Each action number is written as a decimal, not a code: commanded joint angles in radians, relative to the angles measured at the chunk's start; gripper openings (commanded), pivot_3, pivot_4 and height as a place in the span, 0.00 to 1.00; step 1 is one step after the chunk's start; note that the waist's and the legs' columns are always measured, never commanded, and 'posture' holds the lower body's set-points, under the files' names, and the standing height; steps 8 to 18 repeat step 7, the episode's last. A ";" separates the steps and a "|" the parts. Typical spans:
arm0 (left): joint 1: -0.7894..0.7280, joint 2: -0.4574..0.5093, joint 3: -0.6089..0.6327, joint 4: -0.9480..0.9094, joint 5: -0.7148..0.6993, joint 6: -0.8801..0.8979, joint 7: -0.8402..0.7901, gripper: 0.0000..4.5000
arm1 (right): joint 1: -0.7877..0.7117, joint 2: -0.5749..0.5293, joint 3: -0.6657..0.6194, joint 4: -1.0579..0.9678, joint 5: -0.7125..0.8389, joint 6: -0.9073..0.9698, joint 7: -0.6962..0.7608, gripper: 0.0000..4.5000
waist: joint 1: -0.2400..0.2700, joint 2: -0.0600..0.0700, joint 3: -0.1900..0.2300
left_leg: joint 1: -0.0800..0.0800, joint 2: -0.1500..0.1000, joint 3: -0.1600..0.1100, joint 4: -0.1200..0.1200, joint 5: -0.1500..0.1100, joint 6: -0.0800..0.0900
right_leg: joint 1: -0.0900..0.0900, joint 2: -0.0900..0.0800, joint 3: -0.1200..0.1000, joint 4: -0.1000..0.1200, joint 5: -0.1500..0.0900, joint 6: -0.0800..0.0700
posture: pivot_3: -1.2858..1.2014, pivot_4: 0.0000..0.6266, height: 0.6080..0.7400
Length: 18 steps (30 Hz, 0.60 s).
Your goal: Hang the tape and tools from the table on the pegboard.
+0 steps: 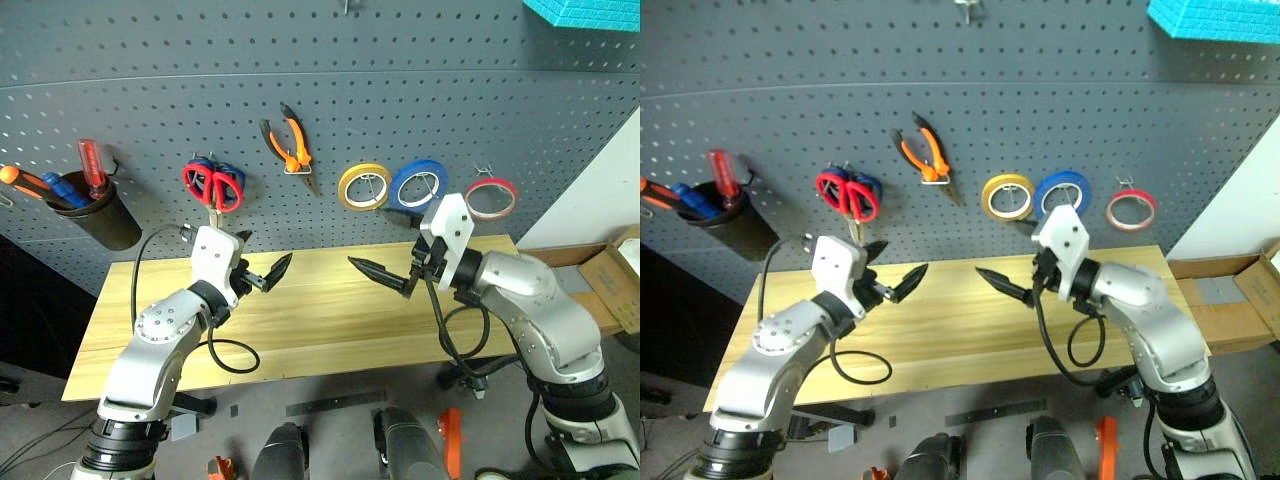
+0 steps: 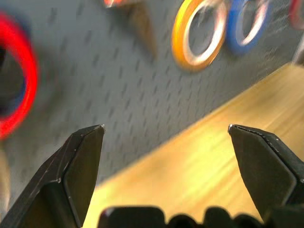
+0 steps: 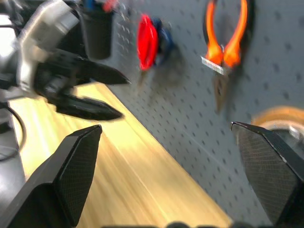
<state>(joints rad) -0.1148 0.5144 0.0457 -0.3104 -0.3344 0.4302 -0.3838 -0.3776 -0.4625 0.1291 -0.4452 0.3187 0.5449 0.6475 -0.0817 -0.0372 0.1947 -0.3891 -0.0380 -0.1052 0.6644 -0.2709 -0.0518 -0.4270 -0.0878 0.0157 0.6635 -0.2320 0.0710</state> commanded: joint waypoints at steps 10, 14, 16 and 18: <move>0.130 -0.066 0.048 0.285 0.139 -0.152 0.086 1.00 | 0.158 0.068 0.020 0.249 -0.246 -0.344 -0.189 1.00 | -0.001 0.005 -0.035 | 0.010 0.001 0.001 -0.002 0.000 0.000 | 0.008 0.001 0.001 -0.001 0.000 0.000 | 0.48 0.11 1.00; 0.130 -0.066 0.048 0.285 0.139 -0.152 0.086 1.00 | 0.158 0.068 0.020 0.249 -0.246 -0.344 -0.189 1.00 | -0.001 0.005 -0.035 | 0.010 0.001 0.001 -0.002 0.000 0.000 | 0.008 0.001 0.001 -0.001 0.000 0.000 | 0.48 0.11 1.00; 0.130 -0.066 0.048 0.285 0.139 -0.152 0.086 1.00 | 0.158 0.068 0.020 0.249 -0.246 -0.344 -0.189 1.00 | -0.001 0.005 -0.035 | 0.010 0.001 0.001 -0.002 0.000 0.000 | 0.008 0.001 0.001 -0.001 0.000 0.000 | 0.48 0.11 1.00; 0.130 -0.066 0.048 0.285 0.139 -0.152 0.086 1.00 | 0.158 0.068 0.020 0.249 -0.246 -0.344 -0.189 1.00 | -0.001 0.005 -0.035 | 0.010 0.001 0.001 -0.002 0.000 0.000 | 0.008 0.001 0.001 -0.001 0.000 0.000 | 0.48 0.11 1.00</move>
